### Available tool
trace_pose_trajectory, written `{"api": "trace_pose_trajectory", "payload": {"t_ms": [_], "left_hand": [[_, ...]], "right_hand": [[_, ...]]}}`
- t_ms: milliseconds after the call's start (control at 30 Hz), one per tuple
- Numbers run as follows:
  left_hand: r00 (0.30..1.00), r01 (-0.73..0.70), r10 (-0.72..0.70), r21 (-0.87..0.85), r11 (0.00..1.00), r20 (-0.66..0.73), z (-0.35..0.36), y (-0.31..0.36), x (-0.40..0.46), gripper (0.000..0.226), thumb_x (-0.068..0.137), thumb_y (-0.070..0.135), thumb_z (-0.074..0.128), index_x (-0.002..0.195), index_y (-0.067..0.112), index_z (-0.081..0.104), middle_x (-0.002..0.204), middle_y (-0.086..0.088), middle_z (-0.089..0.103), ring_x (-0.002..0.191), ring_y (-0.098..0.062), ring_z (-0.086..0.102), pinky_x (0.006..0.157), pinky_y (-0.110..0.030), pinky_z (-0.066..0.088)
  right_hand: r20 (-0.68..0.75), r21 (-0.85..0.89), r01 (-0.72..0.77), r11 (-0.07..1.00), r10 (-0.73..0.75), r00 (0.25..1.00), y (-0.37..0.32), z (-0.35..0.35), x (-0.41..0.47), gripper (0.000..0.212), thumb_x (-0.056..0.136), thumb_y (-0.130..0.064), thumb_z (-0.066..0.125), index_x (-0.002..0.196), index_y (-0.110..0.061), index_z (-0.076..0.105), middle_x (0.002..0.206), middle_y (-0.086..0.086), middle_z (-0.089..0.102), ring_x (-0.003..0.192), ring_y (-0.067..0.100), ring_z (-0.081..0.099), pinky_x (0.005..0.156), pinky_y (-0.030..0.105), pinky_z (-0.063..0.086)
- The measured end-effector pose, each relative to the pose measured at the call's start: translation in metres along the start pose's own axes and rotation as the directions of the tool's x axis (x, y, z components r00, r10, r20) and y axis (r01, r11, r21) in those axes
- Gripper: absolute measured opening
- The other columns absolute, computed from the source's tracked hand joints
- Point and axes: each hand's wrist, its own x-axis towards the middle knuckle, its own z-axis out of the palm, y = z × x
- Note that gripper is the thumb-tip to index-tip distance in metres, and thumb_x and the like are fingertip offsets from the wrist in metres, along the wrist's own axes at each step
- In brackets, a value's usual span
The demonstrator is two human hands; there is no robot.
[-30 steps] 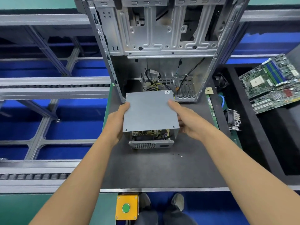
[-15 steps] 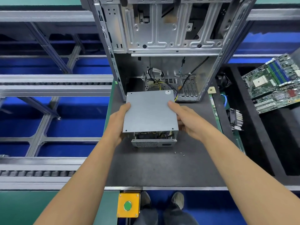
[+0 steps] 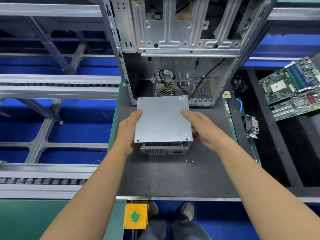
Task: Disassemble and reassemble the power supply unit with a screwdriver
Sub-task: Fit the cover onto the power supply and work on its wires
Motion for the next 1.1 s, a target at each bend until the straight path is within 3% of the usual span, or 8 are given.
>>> {"api": "trace_pose_trajectory", "payload": {"t_ms": [233,367,467,600,700,833,967,1100], "left_hand": [[1.000,0.000,0.000,-0.007,1.000,-0.008,0.001,-0.002,0.001,0.036,0.082,0.049,0.067,0.103,0.020,0.072,0.096,-0.001,0.078,0.081,-0.019,0.074,0.062,-0.030,0.054],[0.998,-0.007,0.005,-0.038,0.999,-0.059,0.000,-0.006,0.005,0.029,0.088,0.043,0.065,0.101,0.018,0.071,0.093,-0.003,0.077,0.080,-0.022,0.073,0.068,-0.034,0.056],[0.997,-0.015,0.011,-0.057,0.998,-0.077,-0.002,-0.010,0.007,0.027,0.088,0.043,0.065,0.100,0.019,0.070,0.091,-0.001,0.077,0.075,-0.020,0.073,0.064,-0.031,0.057],[0.998,-0.021,0.017,-0.060,0.998,-0.067,-0.003,-0.013,0.009,0.030,0.087,0.048,0.063,0.102,0.022,0.067,0.083,0.003,0.076,0.068,-0.017,0.073,0.054,-0.028,0.056],[0.998,-0.038,0.035,-0.053,0.998,-0.059,-0.004,-0.015,0.009,0.031,0.085,0.050,0.064,0.101,0.023,0.066,0.079,0.005,0.076,0.066,-0.016,0.072,0.052,-0.029,0.055],[0.998,-0.038,0.037,-0.044,0.998,-0.042,-0.004,-0.016,0.008,0.033,0.080,0.052,0.065,0.099,0.025,0.067,0.081,0.006,0.076,0.066,-0.014,0.072,0.049,-0.029,0.055],[0.999,-0.031,0.030,-0.047,0.998,-0.021,-0.004,-0.014,0.006,0.035,0.077,0.052,0.068,0.100,0.026,0.068,0.089,0.005,0.077,0.072,-0.015,0.074,0.053,-0.028,0.056],[0.999,-0.048,0.050,0.080,0.996,-0.021,0.003,-0.012,0.005,0.021,0.083,0.041,0.066,0.089,0.022,0.072,0.087,0.001,0.075,0.072,-0.021,0.072,0.055,-0.031,0.056]], "right_hand": [[-0.057,-0.051,-0.044,0.998,0.041,0.998,0.002,0.002,-0.001,0.081,0.066,-0.081,0.064,0.124,-0.025,0.056,0.107,-0.010,0.073,0.096,0.009,0.070,0.089,0.031,0.048],[-0.087,-0.049,-0.080,0.996,0.076,0.993,0.003,-0.004,0.003,0.085,0.075,-0.089,0.037,0.121,-0.021,0.059,0.108,0.002,0.072,0.099,0.020,0.069,0.090,0.036,0.052],[-0.267,0.064,-0.187,0.980,0.198,0.943,0.011,-0.019,0.009,0.051,0.102,-0.053,0.038,0.122,-0.009,0.057,0.098,0.011,0.066,0.084,0.023,0.068,0.071,0.032,0.058],[-0.156,-0.049,-0.400,0.915,0.388,0.908,0.032,-0.029,0.008,0.020,0.100,-0.012,0.054,0.115,0.000,0.060,0.085,0.013,0.067,0.070,0.017,0.068,0.066,0.030,0.059],[-0.055,0.055,-0.342,0.938,0.345,0.937,0.042,-0.029,0.010,0.007,0.092,0.000,0.064,0.098,-0.002,0.066,0.085,0.012,0.071,0.074,0.016,0.072,0.070,0.028,0.061],[-0.048,0.109,-0.243,0.964,0.250,0.967,0.047,-0.018,0.014,0.018,0.083,0.015,0.066,0.086,-0.002,0.068,0.083,0.013,0.070,0.075,0.019,0.070,0.072,0.029,0.061],[-0.051,0.111,-0.200,0.973,0.207,0.977,0.044,-0.012,0.015,0.024,0.093,0.004,0.057,0.114,-0.005,0.062,0.083,0.009,0.070,0.068,0.015,0.069,0.077,0.032,0.061],[0.045,0.153,-0.286,0.946,0.283,0.958,0.038,-0.022,0.014,0.044,0.101,-0.050,0.046,0.125,-0.014,0.056,0.089,0.006,0.074,0.081,0.020,0.072,0.089,0.038,0.057]]}}
